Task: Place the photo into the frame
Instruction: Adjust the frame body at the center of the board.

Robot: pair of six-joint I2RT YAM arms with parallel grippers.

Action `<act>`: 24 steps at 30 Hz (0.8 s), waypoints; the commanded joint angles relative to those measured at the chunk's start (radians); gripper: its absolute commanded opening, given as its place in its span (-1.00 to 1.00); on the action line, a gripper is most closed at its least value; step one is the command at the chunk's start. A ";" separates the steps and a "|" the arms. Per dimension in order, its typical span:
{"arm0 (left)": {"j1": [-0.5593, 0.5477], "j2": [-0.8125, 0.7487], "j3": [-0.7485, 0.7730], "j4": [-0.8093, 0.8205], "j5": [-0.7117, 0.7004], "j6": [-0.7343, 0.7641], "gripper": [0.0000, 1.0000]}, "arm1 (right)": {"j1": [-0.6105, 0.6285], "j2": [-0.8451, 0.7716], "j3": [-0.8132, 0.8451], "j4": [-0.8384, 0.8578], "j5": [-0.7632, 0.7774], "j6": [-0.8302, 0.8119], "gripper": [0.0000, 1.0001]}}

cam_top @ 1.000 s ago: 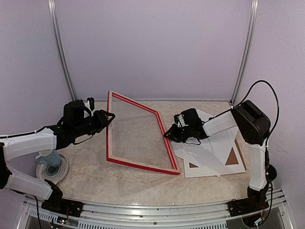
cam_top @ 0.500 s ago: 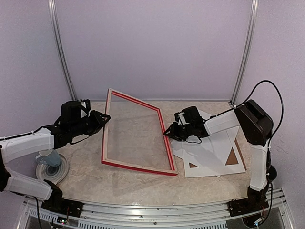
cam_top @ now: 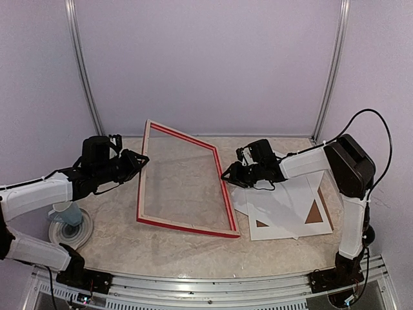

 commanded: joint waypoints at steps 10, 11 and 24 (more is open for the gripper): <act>-0.005 -0.028 0.077 -0.013 0.009 0.080 -0.68 | 0.029 0.092 0.137 -0.119 -0.019 -0.077 -0.17; -0.006 -0.029 0.079 -0.010 0.011 0.079 -0.67 | 0.033 0.097 0.146 -0.132 -0.005 -0.086 -0.17; -0.027 -0.050 0.073 0.057 0.013 0.046 -0.45 | 0.055 0.155 0.187 -0.193 0.033 -0.117 -0.39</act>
